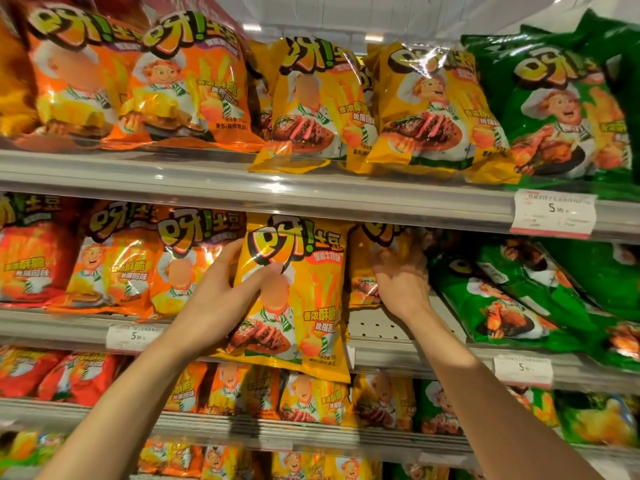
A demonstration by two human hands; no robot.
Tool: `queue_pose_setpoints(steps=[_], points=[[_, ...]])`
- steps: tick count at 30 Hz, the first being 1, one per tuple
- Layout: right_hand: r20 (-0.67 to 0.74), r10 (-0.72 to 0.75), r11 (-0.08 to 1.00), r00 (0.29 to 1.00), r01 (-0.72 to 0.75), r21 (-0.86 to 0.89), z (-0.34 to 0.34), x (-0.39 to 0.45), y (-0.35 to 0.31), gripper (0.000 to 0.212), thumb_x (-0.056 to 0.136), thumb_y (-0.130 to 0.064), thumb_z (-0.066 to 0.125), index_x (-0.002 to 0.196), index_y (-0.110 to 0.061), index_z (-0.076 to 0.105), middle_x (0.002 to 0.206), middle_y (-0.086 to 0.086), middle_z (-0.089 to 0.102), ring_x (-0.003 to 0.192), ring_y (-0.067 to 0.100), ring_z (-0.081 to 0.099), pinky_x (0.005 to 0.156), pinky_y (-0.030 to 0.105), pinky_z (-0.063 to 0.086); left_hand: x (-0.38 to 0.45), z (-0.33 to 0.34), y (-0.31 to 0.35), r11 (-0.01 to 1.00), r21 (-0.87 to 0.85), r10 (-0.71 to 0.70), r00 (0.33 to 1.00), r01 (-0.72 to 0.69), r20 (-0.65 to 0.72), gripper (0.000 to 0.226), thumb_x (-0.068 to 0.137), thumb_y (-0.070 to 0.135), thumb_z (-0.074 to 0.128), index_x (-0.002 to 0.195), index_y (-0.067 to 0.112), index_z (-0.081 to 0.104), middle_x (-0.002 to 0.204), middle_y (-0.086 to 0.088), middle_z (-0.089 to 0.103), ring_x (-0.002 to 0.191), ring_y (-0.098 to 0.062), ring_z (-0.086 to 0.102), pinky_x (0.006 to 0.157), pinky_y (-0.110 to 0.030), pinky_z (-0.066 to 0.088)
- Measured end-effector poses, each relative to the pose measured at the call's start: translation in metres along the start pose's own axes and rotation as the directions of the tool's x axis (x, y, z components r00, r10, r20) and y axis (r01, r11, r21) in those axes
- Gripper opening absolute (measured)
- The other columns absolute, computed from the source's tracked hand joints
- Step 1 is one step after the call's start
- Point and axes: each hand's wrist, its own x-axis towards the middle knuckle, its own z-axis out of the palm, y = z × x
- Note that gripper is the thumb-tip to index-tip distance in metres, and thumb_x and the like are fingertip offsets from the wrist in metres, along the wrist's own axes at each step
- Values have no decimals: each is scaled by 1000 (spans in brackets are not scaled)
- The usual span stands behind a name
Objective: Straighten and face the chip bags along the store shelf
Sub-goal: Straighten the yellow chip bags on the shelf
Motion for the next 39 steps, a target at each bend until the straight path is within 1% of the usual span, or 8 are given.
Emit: queue_pose_setpoints(steps=[3, 11, 15, 20, 24, 28, 33, 39], points=[[84, -51, 995, 995, 57, -79, -8, -9, -10, 104, 86, -85, 17, 160, -12, 10, 166, 15, 14, 151, 35, 17, 122, 52, 9, 0, 0, 0, 1000, 13, 6, 1000, -6, 1, 52, 91, 49, 61, 137, 47, 35, 107, 43, 44, 87, 29, 47, 71, -7, 38], [-17, -131, 940, 991, 129, 315, -41, -32, 11, 85, 91, -71, 47, 154, -17, 30, 155, 11, 39, 143, 29, 37, 118, 46, 31, 5, 9, -9, 998, -49, 46, 999, -46, 7, 57, 88, 54, 64, 141, 45, 43, 132, 27, 55, 118, 8, 53, 100, -28, 46], [28, -218, 829, 976, 169, 533, -62, -70, 1, 68, 89, -68, 49, 140, -23, 47, 125, -12, 60, 114, -1, 57, 89, 11, 45, 8, 35, -8, 996, -45, 82, 997, -82, 0, 64, 85, 59, 65, 142, 42, 43, 126, 32, 58, 115, 13, 54, 103, -32, 46], [262, -243, 762, 934, 17, 647, -50, -80, -7, 69, 75, -82, 59, 128, -38, 54, 118, -8, 70, 107, 13, 69, 95, 42, 56, 8, 77, 0, 992, -34, 123, 987, -120, 108, 74, 84, 64, 63, 149, 42, 34, 140, 29, 49, 128, 7, 48, 106, -27, 41], [146, -186, 690, 972, 23, 724, -70, -61, 0, 32, 91, -51, 65, 117, -34, 58, 109, -8, 72, 93, 5, 72, 76, 22, 56, 15, 73, -6, 979, 17, 202, 978, -203, 49, 64, 87, 67, 59, 143, 38, 47, 134, 17, 57, 121, 3, 53, 100, -24, 44], [-48, -188, 857, 981, 188, 479, -64, -42, 3, 38, 93, -53, 60, 121, -28, 54, 116, -4, 65, 111, 17, 62, 90, 32, 45, 28, 66, -28, 890, 374, 369, 894, -262, -252, 62, 87, 61, 53, 133, 20, 57, 134, -6, 48, 130, -20, 38, 107, -34, 34], [-198, -170, 970, 965, 199, 138, -47, -69, 6, 84, 95, -67, 36, 156, -12, 18, 156, 14, 28, 144, 31, 28, 118, 48, 29, 25, 77, -56, 888, 428, 249, 958, -166, -145, 76, 90, 68, 53, 154, 35, 29, 165, -9, 6, 152, -26, 4, 117, -52, 20], [-68, -461, 884, 885, 451, -120, -8, -85, 21, 70, 102, -59, 42, 150, -7, 44, 152, 40, 30, 140, 54, 35, 106, 62, 44, 23, 82, -61, 864, 467, 266, 958, -187, -110, 81, 90, 73, 44, 157, 45, 8, 168, -2, 2, 154, -22, 5, 114, -49, 30]])
